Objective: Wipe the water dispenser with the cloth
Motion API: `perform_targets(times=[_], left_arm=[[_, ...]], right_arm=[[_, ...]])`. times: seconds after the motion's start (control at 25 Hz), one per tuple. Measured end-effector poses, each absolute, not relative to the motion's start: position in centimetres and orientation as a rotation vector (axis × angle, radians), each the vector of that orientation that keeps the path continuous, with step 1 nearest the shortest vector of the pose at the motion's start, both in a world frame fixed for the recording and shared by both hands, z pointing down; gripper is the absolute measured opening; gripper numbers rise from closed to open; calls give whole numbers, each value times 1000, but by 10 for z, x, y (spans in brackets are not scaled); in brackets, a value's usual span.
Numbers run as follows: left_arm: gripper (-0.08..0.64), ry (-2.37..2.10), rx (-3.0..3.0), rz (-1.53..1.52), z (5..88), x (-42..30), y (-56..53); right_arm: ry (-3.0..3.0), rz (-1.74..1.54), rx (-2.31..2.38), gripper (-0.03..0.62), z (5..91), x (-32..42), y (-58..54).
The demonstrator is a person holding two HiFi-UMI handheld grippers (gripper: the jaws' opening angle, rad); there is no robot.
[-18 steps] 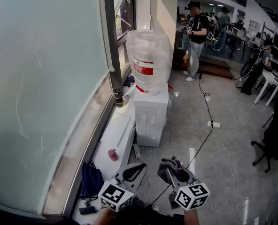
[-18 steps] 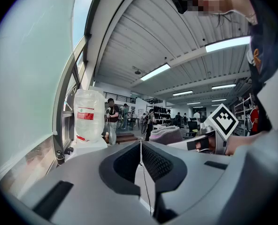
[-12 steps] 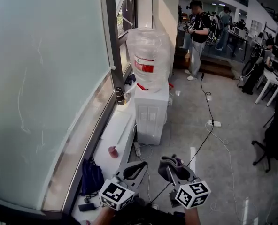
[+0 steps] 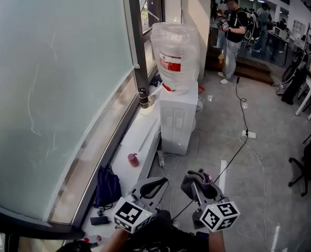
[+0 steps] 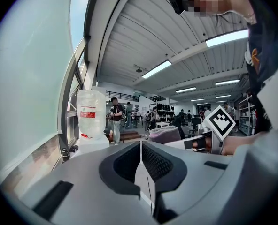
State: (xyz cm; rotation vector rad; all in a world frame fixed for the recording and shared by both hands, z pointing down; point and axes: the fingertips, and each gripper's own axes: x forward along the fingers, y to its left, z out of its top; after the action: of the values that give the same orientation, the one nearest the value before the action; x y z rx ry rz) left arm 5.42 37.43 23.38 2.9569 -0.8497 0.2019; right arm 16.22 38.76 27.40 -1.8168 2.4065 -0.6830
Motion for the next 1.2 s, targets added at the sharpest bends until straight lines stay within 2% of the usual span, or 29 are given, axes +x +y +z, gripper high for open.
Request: perform_targets(times=[0.48, 1.2], left_arm=[[23, -987, 2877, 257, 246, 34, 313], [23, -808, 2894, 299, 284, 33, 64]], right_arm=[[2470, -752, -1714, 104, 285, 148, 321], [2351, -878, -1923, 104, 321, 154, 89]])
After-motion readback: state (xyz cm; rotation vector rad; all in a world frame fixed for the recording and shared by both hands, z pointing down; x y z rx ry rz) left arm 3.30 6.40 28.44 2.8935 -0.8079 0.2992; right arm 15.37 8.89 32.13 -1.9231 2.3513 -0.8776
